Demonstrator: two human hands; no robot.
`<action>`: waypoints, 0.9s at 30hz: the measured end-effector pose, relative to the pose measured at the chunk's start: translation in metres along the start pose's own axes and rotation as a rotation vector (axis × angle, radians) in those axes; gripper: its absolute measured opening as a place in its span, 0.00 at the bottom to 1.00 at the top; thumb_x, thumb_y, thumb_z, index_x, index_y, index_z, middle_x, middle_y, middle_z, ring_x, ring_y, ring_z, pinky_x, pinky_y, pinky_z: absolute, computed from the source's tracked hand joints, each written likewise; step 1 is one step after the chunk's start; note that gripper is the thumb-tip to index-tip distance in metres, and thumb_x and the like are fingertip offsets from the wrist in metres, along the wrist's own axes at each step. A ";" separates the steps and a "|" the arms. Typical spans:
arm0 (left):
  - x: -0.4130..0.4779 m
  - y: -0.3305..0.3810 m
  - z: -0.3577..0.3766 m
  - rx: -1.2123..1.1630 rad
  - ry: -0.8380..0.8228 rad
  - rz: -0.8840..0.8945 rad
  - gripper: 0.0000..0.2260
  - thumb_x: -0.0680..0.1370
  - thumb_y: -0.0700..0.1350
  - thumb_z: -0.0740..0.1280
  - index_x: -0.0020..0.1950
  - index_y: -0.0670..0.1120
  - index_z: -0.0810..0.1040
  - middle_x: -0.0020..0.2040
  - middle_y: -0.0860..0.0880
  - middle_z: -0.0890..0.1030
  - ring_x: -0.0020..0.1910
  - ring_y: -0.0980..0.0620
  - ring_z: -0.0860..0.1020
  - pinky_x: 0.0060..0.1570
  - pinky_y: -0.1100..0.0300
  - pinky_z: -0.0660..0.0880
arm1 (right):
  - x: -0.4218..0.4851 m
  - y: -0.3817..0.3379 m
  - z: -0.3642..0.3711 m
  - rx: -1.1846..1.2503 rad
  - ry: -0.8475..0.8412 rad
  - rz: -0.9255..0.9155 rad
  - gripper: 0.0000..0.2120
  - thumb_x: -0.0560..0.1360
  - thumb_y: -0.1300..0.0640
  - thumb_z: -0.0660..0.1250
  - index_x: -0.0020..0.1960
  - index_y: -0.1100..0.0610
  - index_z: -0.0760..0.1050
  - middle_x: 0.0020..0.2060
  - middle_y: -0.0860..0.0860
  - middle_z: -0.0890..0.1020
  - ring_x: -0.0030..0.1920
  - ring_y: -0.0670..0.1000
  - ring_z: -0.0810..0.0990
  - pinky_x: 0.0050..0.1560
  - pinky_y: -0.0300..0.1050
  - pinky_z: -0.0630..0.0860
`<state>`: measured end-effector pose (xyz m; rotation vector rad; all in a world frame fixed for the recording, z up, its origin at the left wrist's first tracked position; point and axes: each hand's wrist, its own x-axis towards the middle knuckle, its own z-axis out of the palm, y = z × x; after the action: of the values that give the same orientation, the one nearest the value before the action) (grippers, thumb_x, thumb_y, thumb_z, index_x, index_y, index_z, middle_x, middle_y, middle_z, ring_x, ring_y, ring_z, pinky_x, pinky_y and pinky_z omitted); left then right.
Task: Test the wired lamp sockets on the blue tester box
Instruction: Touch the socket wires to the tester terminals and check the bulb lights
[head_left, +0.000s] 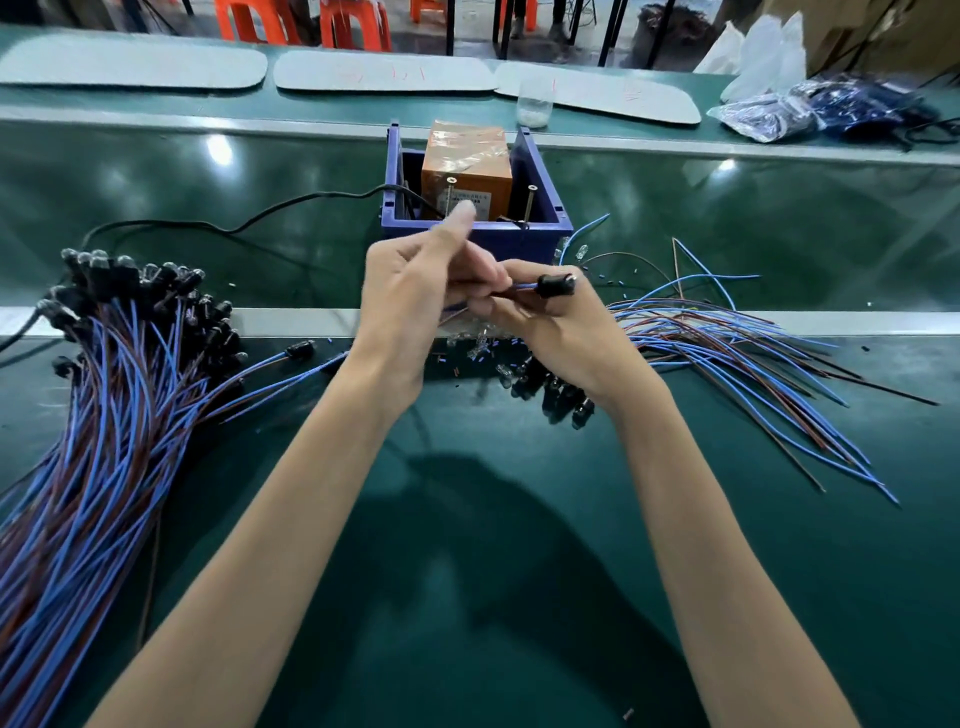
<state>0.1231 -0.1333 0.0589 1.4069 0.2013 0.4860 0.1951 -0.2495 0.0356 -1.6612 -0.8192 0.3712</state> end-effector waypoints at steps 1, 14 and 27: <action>0.001 0.000 -0.001 -0.067 0.034 -0.038 0.26 0.81 0.45 0.60 0.22 0.48 0.77 0.27 0.49 0.79 0.31 0.51 0.79 0.33 0.63 0.76 | 0.000 -0.001 0.001 -0.038 -0.010 -0.006 0.05 0.76 0.66 0.67 0.50 0.59 0.80 0.42 0.52 0.82 0.43 0.43 0.79 0.49 0.39 0.75; 0.018 -0.013 -0.024 -0.125 -0.243 -0.597 0.31 0.80 0.57 0.50 0.25 0.45 0.78 0.29 0.49 0.80 0.26 0.54 0.74 0.25 0.66 0.65 | -0.001 -0.002 -0.001 -0.305 0.190 -0.091 0.07 0.78 0.64 0.65 0.52 0.63 0.82 0.47 0.55 0.83 0.47 0.48 0.79 0.54 0.39 0.74; 0.019 -0.030 -0.008 -0.996 0.536 -0.479 0.19 0.84 0.51 0.48 0.43 0.42 0.70 0.32 0.46 0.76 0.27 0.52 0.78 0.31 0.60 0.75 | -0.015 -0.033 -0.029 0.340 0.038 -0.138 0.22 0.83 0.55 0.50 0.33 0.59 0.70 0.29 0.51 0.78 0.33 0.50 0.77 0.52 0.49 0.78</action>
<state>0.1424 -0.1207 0.0311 0.2146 0.6141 0.4509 0.1932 -0.2786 0.0714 -1.2857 -0.7891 0.3594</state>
